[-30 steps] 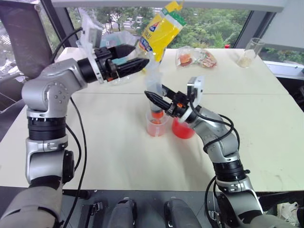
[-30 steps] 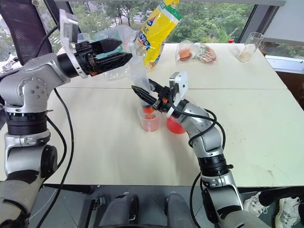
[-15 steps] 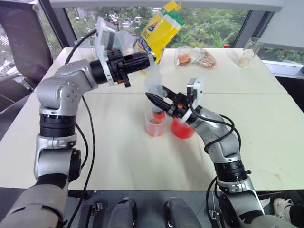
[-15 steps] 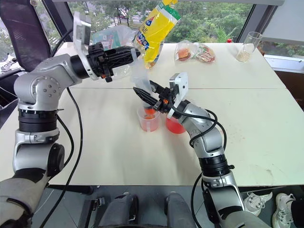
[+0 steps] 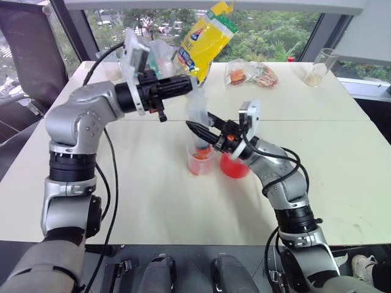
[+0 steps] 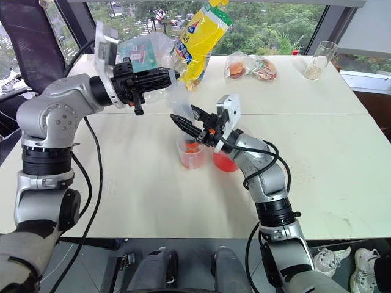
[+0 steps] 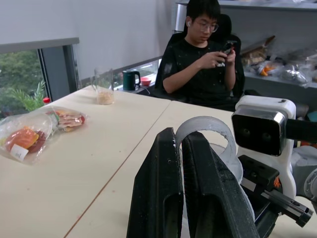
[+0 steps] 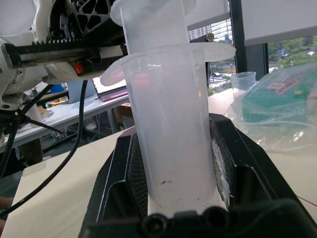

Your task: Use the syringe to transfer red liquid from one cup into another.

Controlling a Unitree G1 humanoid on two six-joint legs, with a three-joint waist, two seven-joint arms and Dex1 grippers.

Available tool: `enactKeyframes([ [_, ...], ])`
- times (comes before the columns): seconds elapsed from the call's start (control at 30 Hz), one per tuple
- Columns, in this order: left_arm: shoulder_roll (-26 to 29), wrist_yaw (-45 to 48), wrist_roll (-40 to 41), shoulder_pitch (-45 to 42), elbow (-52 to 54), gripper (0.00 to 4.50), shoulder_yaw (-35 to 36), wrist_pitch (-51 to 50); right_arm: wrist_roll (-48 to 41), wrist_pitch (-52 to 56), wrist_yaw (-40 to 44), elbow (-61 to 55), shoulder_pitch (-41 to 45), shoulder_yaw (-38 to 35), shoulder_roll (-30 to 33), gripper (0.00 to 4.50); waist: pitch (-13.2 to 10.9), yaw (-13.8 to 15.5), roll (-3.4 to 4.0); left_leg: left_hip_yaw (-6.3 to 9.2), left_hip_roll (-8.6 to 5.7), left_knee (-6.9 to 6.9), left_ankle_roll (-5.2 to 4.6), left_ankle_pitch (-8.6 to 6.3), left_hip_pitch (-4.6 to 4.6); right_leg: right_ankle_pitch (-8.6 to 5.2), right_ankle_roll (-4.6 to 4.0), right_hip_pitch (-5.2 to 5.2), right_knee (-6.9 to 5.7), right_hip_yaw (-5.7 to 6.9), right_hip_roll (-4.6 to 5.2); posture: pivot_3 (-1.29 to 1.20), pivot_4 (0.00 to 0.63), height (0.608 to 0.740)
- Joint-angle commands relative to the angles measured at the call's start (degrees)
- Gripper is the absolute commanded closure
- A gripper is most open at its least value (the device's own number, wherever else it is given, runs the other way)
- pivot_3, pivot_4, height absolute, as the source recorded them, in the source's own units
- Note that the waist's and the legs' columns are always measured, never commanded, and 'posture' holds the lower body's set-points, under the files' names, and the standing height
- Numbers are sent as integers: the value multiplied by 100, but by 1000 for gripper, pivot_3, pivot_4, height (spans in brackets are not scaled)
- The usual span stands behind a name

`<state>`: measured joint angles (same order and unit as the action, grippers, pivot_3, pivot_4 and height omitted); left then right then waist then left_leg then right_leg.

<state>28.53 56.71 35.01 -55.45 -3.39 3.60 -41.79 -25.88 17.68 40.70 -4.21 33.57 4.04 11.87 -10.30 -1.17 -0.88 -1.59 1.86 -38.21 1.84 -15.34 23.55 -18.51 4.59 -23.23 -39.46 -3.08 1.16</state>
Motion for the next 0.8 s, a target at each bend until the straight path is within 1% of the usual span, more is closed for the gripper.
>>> enactKeyframes([
  [0.03,-132,297,-31,265,312,4454,-612,-98,-172,-148,-151,-254,544,-250,-128,3140,0,0,0,0,0,0,0,0,0,0,0,0,0,0,0,0,150,740],
  [0.43,-219,285,-189,484,361,4454,-709,-95,-582,316,-376,-431,881,-588,-232,3140,0,2,0,0,0,0,0,0,0,0,0,0,1,0,2,0,150,740],
  [0.53,-222,217,-184,423,279,3553,-613,-92,-561,370,-339,-414,812,-524,-212,3140,0,4,0,0,0,0,0,0,0,0,0,0,0,0,4,0,150,740],
  [0.63,-156,185,-130,330,248,2159,-436,-126,-459,347,-265,-342,655,-437,-216,3140,0,7,-3,-1,-2,0,0,0,0,0,0,0,0,1,15,0,150,740],
  [0.67,-108,173,-128,310,247,1559,-368,-128,-427,339,-244,-317,611,-419,-223,3140,1,7,-3,0,-3,0,0,0,1,0,0,1,1,7,19,0,150,740],
  [0.7,-56,169,-123,299,254,1197,-311,-134,-407,339,-229,-298,581,-410,-230,3140,0,2,-2,0,-3,0,-1,0,1,0,0,1,1,8,19,0,150,740],
  [0.77,58,165,-98,301,290,179,-215,-152,-381,339,-215,-263,545,-403,-247,3140,0,-20,0,-1,-4,2,-1,0,1,0,0,-2,1,7,21,0,150,740],
  [0.8,193,154,-54,330,348,83,-107,-189,-360,322,-203,-225,526,-399,-243,3140,0,-27,0,-2,-4,3,-1,0,-1,0,0,-2,0,7,21,0,150,740],
])
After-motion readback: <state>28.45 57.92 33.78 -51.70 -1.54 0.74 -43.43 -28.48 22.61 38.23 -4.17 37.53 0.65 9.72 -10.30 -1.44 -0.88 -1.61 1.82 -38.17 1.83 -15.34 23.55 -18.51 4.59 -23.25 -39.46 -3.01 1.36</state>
